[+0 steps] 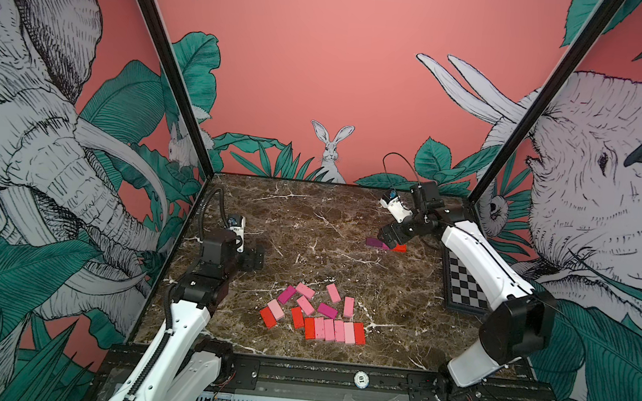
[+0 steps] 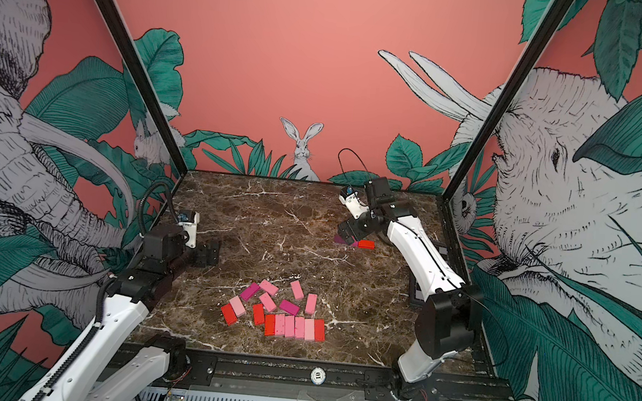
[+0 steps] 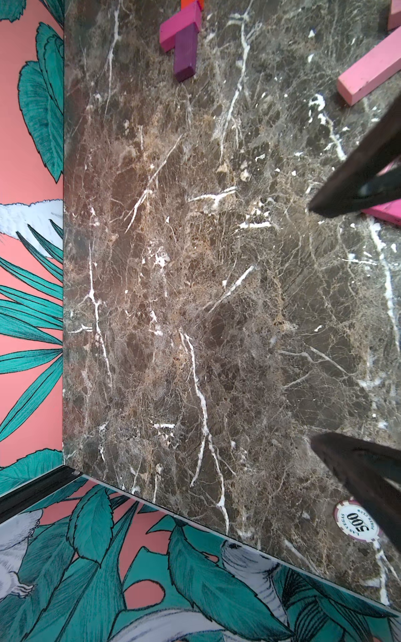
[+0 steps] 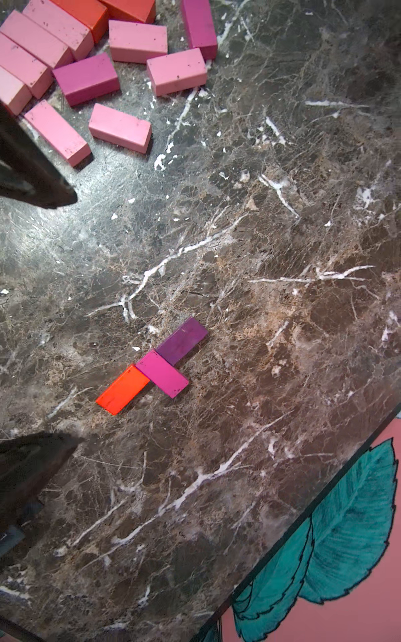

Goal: Assemble the letter t with building blocks
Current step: Pick up the building block from the center of the board.

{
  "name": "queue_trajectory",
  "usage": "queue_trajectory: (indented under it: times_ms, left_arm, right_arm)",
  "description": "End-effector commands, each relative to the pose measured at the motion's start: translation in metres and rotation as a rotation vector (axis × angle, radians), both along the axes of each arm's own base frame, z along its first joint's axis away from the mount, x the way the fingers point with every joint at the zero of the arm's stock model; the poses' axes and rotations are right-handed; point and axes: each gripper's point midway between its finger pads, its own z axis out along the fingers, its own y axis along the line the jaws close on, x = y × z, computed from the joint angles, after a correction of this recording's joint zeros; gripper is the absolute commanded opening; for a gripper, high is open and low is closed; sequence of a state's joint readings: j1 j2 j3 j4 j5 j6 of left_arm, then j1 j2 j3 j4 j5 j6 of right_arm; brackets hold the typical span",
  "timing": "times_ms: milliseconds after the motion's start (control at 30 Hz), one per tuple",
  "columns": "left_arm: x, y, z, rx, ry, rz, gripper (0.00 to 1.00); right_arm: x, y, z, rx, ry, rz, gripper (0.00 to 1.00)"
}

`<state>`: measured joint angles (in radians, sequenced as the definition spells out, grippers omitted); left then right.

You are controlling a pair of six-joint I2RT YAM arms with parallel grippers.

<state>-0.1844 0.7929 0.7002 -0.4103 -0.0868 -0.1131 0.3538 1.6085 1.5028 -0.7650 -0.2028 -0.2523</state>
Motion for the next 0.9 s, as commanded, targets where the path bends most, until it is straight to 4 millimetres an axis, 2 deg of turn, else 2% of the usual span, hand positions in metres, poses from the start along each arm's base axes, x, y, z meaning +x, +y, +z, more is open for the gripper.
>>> queue_trajectory:
  times_ms: [0, 233, 367, 600, 867]
  left_arm:
    - [0.001, 0.001, 0.007, -0.010, -0.014, 0.013, 0.99]
    - [0.003, 0.000, 0.005, -0.009, -0.005, 0.011, 0.99]
    - [0.003, 0.000, 0.004, -0.010, 0.000, 0.012, 0.99]
    - [0.003, 0.000, 0.003, -0.015, 0.001, 0.012, 0.99]
    - [0.003, -0.001, 0.003, -0.019, 0.002, 0.008, 0.99]
  right_arm:
    - [-0.017, -0.008, -0.001, -0.037, -0.008, -0.093, 0.98]
    - [-0.062, 0.021, -0.029, 0.050, 0.088, -0.121, 0.98]
    - [-0.071, 0.021, -0.039, 0.070, 0.086, -0.218, 0.98]
    - [-0.095, 0.027, -0.050, 0.061, 0.110, -0.282, 0.98]
    - [-0.110, 0.031, -0.063, 0.102, 0.188, -0.333, 0.97]
